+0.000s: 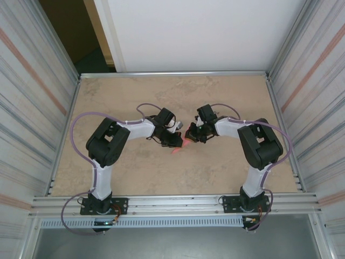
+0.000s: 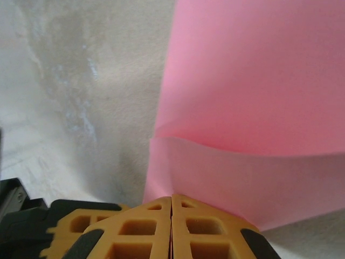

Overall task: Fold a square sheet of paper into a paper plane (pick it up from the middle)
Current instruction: Fold the wing for the fifth time at the center of the table.

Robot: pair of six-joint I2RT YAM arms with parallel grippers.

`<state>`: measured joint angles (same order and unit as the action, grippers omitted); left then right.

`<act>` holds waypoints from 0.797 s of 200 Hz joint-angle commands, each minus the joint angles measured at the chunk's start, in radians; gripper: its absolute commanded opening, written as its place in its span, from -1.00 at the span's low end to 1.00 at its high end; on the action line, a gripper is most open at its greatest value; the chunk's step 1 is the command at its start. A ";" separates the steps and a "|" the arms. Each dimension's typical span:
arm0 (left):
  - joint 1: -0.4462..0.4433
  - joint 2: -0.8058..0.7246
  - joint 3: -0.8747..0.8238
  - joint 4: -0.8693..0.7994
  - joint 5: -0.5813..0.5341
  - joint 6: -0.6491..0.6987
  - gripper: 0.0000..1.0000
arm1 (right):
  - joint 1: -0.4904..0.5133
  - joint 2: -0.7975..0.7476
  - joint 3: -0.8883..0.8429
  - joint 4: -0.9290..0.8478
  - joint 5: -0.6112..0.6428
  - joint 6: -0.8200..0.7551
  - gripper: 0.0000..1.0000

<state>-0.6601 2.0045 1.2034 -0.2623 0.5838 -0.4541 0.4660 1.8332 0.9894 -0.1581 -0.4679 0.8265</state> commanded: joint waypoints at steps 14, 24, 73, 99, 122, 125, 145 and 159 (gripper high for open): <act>0.008 -0.042 -0.009 -0.031 0.012 -0.012 -0.94 | -0.012 0.035 -0.026 -0.014 0.024 0.001 -0.85; 0.008 -0.055 -0.005 -0.020 0.023 -0.011 -0.91 | -0.016 0.041 -0.032 -0.014 0.028 -0.006 -0.85; 0.008 -0.023 0.037 -0.008 0.030 0.009 -0.84 | -0.029 0.072 -0.049 -0.006 0.039 -0.031 -0.85; 0.007 0.015 0.055 -0.028 0.031 0.032 -0.87 | -0.036 0.088 -0.051 -0.007 0.040 -0.040 -0.85; 0.013 0.020 0.053 -0.053 0.033 0.071 -0.88 | -0.041 0.102 -0.051 -0.015 0.041 -0.054 -0.85; 0.015 0.020 0.052 -0.056 0.036 0.076 -0.88 | -0.041 0.103 -0.051 -0.017 0.042 -0.055 -0.85; 0.024 0.016 0.037 -0.069 0.046 0.107 -0.89 | -0.046 0.115 -0.053 -0.024 0.046 -0.063 -0.86; 0.026 0.005 0.024 -0.075 0.046 0.135 -0.88 | -0.049 0.121 -0.052 -0.027 0.047 -0.066 -0.86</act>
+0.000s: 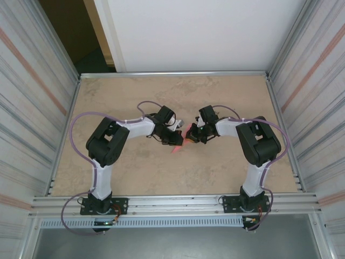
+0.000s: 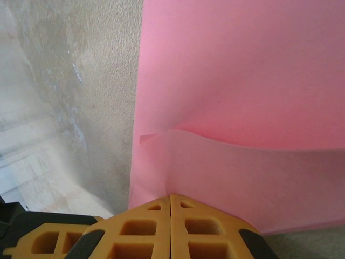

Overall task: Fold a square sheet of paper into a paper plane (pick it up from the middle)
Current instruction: Fold the wing for the fifth time at the center of the table.

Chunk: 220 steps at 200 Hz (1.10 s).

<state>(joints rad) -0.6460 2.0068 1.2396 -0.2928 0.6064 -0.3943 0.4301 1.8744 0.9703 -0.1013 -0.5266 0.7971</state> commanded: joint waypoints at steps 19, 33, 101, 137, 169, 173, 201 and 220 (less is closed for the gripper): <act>0.012 -0.009 -0.018 -0.065 0.016 0.112 -0.88 | -0.014 0.087 -0.033 -0.088 0.108 -0.042 -0.86; 0.012 -0.015 -0.018 -0.078 0.006 0.130 -0.88 | -0.014 0.092 -0.032 -0.089 0.108 -0.043 -0.86; -0.024 -0.092 -0.010 -0.108 -0.066 0.126 -0.84 | -0.016 0.092 -0.032 -0.092 0.111 -0.042 -0.86; -0.047 -0.090 -0.032 -0.099 -0.076 0.121 -0.81 | -0.016 0.097 -0.032 -0.093 0.110 -0.044 -0.86; -0.046 -0.068 -0.029 -0.112 -0.080 0.131 -0.81 | -0.016 0.099 -0.033 -0.093 0.110 -0.044 -0.86; -0.046 -0.066 -0.026 -0.115 -0.080 0.133 -0.81 | -0.016 0.099 -0.034 -0.093 0.110 -0.042 -0.86; -0.038 -0.057 -0.023 -0.120 -0.086 0.146 -0.81 | -0.016 0.094 -0.033 -0.097 0.109 -0.039 -0.86; -0.021 -0.050 -0.022 -0.120 -0.071 0.156 -0.82 | -0.016 0.093 -0.028 -0.104 0.111 -0.040 -0.86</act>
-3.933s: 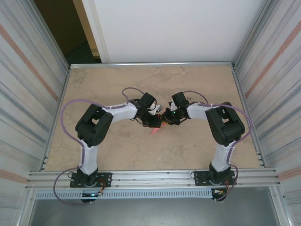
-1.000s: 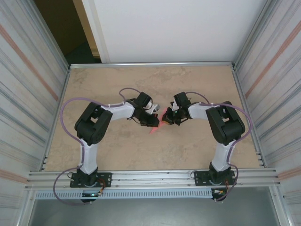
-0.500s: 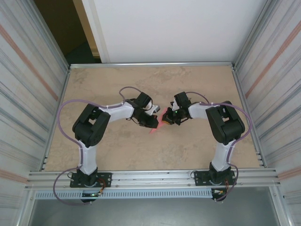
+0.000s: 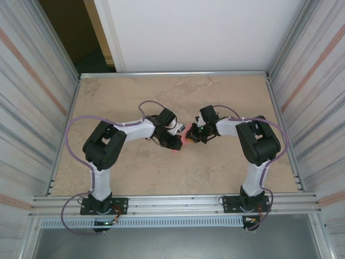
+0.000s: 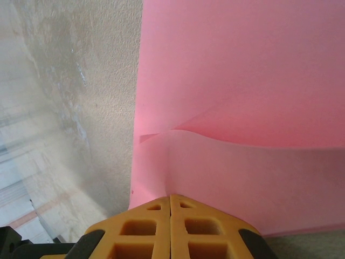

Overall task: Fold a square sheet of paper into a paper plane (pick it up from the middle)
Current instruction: Fold the wing for the fifth time at the center of the table.

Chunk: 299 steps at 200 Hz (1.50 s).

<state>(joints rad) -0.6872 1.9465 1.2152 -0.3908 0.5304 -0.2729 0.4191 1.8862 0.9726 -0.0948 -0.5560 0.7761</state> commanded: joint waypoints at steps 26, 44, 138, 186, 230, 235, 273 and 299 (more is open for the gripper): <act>0.029 0.021 -0.002 -0.020 0.013 0.043 -0.83 | -0.004 0.085 -0.029 -0.113 0.142 -0.018 -0.86; 0.034 0.027 -0.005 -0.014 0.017 0.044 -0.84 | -0.004 0.087 -0.029 -0.115 0.142 -0.018 -0.86; 0.053 0.040 -0.027 -0.022 0.005 0.061 -0.88 | -0.004 0.093 -0.029 -0.120 0.143 -0.020 -0.86; 0.058 0.046 -0.044 -0.023 -0.002 0.066 -0.90 | -0.005 0.097 -0.028 -0.125 0.145 -0.023 -0.86; 0.058 0.026 -0.079 -0.042 0.006 0.060 -0.89 | -0.006 0.099 -0.028 -0.126 0.146 -0.024 -0.86; 0.058 0.020 -0.084 -0.043 0.006 0.058 -0.90 | -0.007 0.099 -0.027 -0.127 0.145 -0.024 -0.86; 0.058 -0.022 -0.145 -0.069 0.006 0.050 -0.89 | -0.007 0.098 -0.026 -0.128 0.146 -0.025 -0.86; 0.057 -0.061 -0.198 -0.082 0.010 0.042 -0.89 | -0.008 0.098 -0.029 -0.128 0.145 -0.025 -0.86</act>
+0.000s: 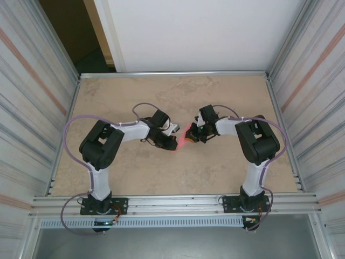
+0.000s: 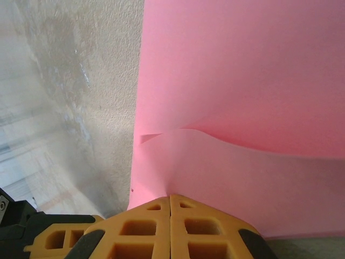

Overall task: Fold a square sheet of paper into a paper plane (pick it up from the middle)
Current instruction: Fold the wing for the fifth time at the center of the table.

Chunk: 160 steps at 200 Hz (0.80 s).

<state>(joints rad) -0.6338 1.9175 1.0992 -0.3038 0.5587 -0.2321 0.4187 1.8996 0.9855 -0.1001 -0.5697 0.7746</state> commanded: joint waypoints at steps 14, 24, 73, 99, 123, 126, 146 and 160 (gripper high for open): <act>0.002 -0.053 -0.106 -0.179 -0.024 -0.005 -0.90 | -0.007 0.085 -0.041 -0.122 0.158 -0.024 -0.87; 0.002 -0.068 -0.119 -0.183 -0.029 -0.011 -0.90 | -0.006 0.085 -0.039 -0.122 0.157 -0.023 -0.86; 0.001 -0.153 -0.141 -0.192 -0.034 -0.029 -0.90 | 0.001 0.075 -0.038 -0.117 0.147 -0.027 -0.86; 0.003 -0.223 -0.111 -0.132 -0.006 -0.061 -0.89 | 0.015 0.054 -0.037 -0.097 0.108 -0.034 -0.86; 0.010 -0.220 -0.085 -0.043 0.047 -0.121 -0.88 | 0.035 0.022 -0.028 -0.095 0.084 -0.035 -0.86; 0.011 -0.212 -0.082 -0.033 0.051 -0.126 -0.88 | 0.037 0.018 -0.029 -0.093 0.081 -0.033 -0.86; 0.011 -0.152 -0.043 0.008 0.055 -0.172 -0.88 | 0.041 -0.002 -0.033 -0.071 0.050 -0.011 -0.86; 0.010 -0.106 -0.012 0.020 0.047 -0.198 -0.88 | 0.039 -0.011 -0.035 -0.061 0.039 -0.003 -0.86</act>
<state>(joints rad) -0.6338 1.7504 1.0344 -0.3374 0.5846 -0.3565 0.4450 1.8904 0.9848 -0.0940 -0.5655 0.7700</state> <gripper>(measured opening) 0.062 0.071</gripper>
